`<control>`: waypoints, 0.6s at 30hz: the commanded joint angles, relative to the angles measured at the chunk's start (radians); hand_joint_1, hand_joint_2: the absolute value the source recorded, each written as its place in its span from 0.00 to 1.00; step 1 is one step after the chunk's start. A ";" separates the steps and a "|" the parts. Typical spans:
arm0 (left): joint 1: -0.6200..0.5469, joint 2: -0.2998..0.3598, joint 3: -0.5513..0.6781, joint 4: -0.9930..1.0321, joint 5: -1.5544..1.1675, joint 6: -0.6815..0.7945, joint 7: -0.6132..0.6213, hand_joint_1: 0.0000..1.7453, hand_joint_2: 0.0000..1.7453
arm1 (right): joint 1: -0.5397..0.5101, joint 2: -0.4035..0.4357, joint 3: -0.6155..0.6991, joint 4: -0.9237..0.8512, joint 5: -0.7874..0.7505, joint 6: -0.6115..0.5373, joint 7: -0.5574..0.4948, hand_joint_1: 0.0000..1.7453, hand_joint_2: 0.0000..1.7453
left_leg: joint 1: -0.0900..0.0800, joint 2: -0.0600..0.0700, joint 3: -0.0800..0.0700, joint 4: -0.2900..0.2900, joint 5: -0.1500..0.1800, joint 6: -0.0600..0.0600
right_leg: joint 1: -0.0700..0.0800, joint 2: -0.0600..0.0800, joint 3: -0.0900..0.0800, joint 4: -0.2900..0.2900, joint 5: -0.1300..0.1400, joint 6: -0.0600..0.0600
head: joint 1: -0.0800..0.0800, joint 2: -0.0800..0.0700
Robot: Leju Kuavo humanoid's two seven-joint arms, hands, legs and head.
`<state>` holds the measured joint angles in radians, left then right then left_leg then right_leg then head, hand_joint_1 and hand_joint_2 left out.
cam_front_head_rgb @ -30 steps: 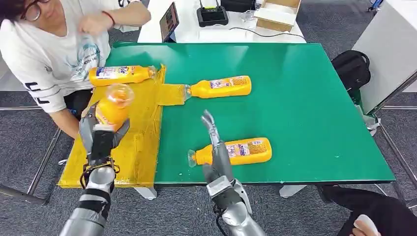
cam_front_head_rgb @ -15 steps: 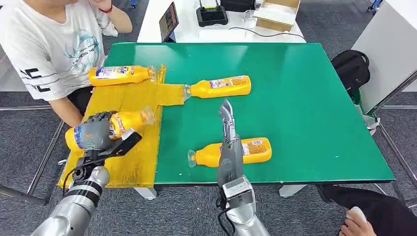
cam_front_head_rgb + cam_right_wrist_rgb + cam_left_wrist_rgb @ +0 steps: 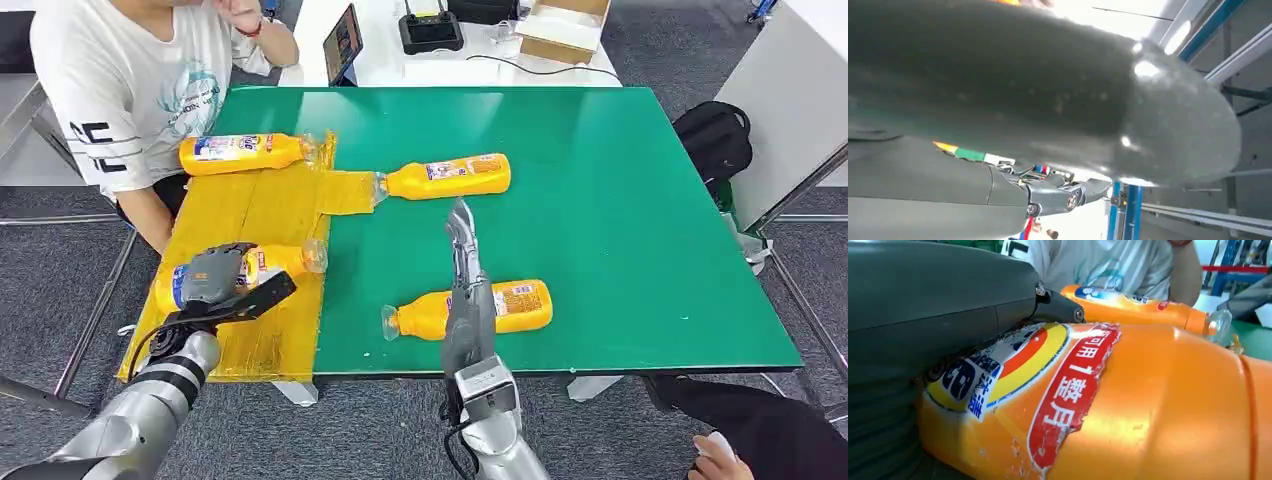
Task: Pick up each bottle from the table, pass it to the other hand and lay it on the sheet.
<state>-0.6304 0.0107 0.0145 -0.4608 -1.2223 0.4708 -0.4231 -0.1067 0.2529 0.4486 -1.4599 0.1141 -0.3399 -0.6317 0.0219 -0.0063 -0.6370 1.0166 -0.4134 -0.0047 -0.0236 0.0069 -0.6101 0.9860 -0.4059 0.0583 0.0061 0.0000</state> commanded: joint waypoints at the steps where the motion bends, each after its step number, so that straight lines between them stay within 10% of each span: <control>1: -0.043 0.015 -0.016 0.101 0.005 -0.020 0.006 1.00 1.00 | -0.033 -0.013 0.001 0.061 -0.003 0.002 0.004 0.00 0.00 | 0.001 0.002 0.007 -0.001 -0.002 0.001 | 0.001 0.001 0.006 -0.001 -0.001 -0.003 | 0.000 0.000; 11: -0.044 0.012 -0.003 0.108 0.038 -0.103 0.008 1.00 1.00 | -0.034 -0.010 0.000 0.073 -0.001 0.014 0.017 0.00 0.00 | 0.000 0.001 0.004 -0.001 -0.001 0.001 | 0.001 0.001 0.004 -0.001 0.000 -0.002 | 0.000 0.000; 13: -0.037 0.023 -0.040 0.104 -0.001 -0.098 0.027 0.21 1.00 | -0.034 -0.008 -0.003 0.084 0.000 0.018 0.021 0.00 0.00 | 0.000 0.002 0.006 -0.001 -0.001 0.001 | 0.001 0.001 0.006 -0.001 -0.001 -0.002 | 0.000 0.000; 14: -0.035 0.023 -0.042 0.106 -0.001 -0.099 0.032 0.00 1.00 | -0.033 -0.007 -0.003 0.089 -0.001 0.020 0.024 0.00 0.00 | 0.000 0.002 0.004 -0.001 -0.001 0.001 | 0.000 0.001 0.004 -0.001 0.000 -0.002 | 0.000 0.000; 17: -0.034 0.009 0.006 0.113 0.075 -0.179 0.003 0.00 1.00 | -0.033 -0.005 -0.013 0.107 -0.003 0.024 0.036 0.00 0.00 | 0.000 0.003 0.009 -0.002 -0.002 0.002 | 0.001 0.002 0.009 -0.002 -0.001 -0.003 | 0.000 0.000; 18: -0.034 0.003 0.030 0.104 0.114 -0.209 -0.017 0.00 0.00 | -0.033 -0.004 -0.018 0.110 -0.004 0.026 0.039 0.00 0.00 | 0.000 0.002 0.007 -0.001 -0.002 0.001 | 0.001 0.001 0.006 -0.001 -0.001 -0.002 | 0.000 0.000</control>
<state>-0.6471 0.0179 0.0080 -0.4333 -1.2100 0.3738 -0.4040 -0.1068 0.2533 0.4486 -1.4416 0.1144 -0.3204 -0.6123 0.0220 -0.0061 -0.6354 1.0165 -0.4133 -0.0048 -0.0236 0.0069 -0.6087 0.9862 -0.4059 0.0582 0.0061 0.0000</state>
